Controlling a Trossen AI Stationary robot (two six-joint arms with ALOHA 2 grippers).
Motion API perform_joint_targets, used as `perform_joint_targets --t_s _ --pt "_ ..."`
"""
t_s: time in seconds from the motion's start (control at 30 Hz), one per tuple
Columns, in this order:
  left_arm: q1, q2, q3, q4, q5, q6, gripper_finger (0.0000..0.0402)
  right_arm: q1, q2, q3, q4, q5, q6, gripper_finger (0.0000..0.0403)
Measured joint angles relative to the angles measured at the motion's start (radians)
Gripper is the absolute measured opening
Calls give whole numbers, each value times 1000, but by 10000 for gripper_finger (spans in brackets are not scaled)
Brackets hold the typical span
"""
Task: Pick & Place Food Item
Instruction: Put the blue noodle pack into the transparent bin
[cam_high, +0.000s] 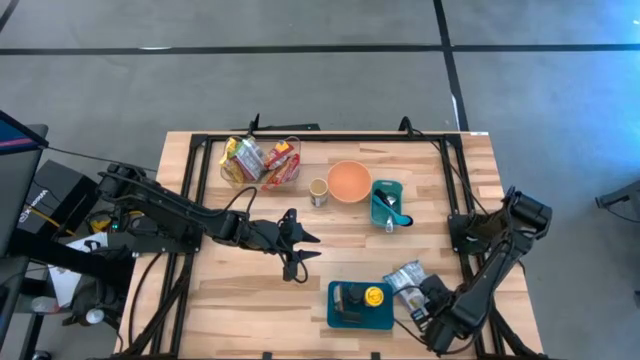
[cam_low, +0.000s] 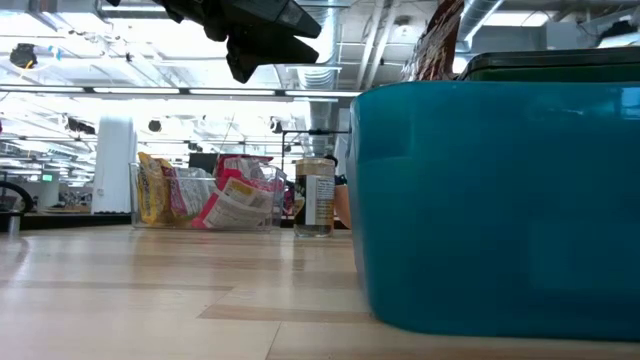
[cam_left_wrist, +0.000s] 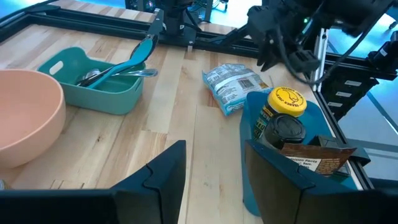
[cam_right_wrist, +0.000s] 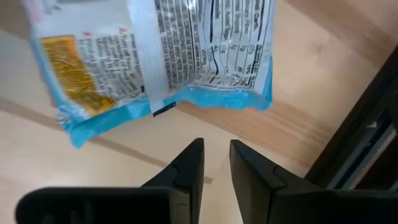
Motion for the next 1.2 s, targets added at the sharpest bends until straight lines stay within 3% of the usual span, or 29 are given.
perform_joint_targets --t_s 0.2,0.53,0.97,1.2 --pt "0 0 0 0 0 0 158 24 -55 0 -71 52 -16 71" --pt "0 0 0 0 0 0 158 18 -60 0 -76 51 -228 77" --pt "0 0 0 0 0 0 158 -12 -62 0 -96 4 -398 170" --pt "0 0 0 0 0 0 158 -13 -63 -36 -86 3 -423 185"
